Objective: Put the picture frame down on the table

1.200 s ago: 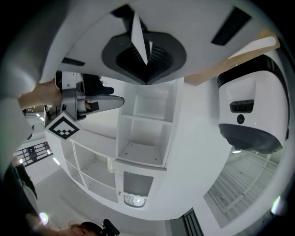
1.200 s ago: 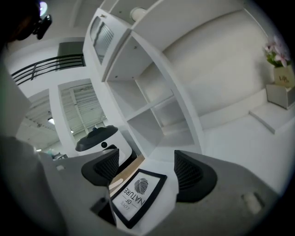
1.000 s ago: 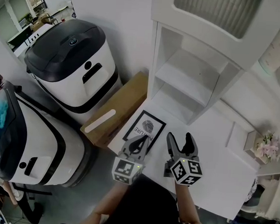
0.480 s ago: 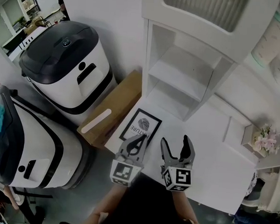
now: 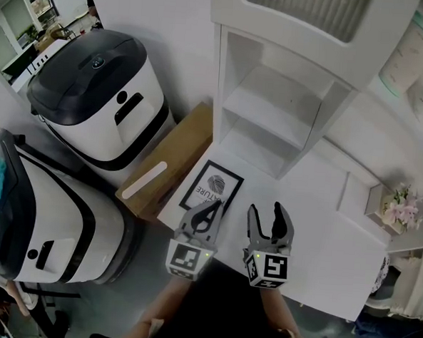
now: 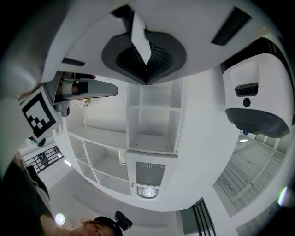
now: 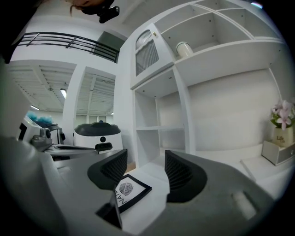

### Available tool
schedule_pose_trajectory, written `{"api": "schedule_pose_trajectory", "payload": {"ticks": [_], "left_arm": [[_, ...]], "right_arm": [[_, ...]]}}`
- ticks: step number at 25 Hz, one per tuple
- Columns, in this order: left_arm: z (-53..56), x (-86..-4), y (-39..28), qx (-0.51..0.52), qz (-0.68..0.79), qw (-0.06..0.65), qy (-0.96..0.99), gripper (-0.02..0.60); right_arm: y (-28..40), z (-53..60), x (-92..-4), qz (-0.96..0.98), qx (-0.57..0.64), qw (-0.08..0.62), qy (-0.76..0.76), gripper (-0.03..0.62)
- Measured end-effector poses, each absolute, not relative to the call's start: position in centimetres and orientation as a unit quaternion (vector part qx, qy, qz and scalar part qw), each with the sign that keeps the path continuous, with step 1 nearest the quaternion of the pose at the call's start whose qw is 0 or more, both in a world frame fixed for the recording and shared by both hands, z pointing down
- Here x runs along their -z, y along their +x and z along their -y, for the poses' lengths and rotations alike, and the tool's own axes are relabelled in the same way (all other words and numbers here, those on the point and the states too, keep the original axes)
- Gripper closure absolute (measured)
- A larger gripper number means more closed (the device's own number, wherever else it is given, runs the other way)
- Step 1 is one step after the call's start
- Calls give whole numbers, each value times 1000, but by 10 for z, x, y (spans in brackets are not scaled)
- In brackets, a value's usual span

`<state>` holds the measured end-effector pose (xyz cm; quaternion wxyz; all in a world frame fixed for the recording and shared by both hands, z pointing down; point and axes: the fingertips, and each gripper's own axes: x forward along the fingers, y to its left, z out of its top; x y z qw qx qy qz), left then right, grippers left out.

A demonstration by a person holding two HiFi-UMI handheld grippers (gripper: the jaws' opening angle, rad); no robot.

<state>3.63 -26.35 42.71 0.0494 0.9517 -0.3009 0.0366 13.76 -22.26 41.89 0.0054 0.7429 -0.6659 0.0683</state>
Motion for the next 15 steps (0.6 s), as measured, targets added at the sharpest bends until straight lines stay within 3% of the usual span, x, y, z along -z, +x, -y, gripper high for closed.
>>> {"api": "schedule_pose_trajectory", "payload": {"ticks": [6,15], "left_arm": [[260,-425,39,-35,296,46,953,571],[257,-422,44,-38,292,45,955,571]], "right_arm": [[134,220,-413,662,-49,10,748,480],[139,215,-414,652,-45,19,757,558]]}}
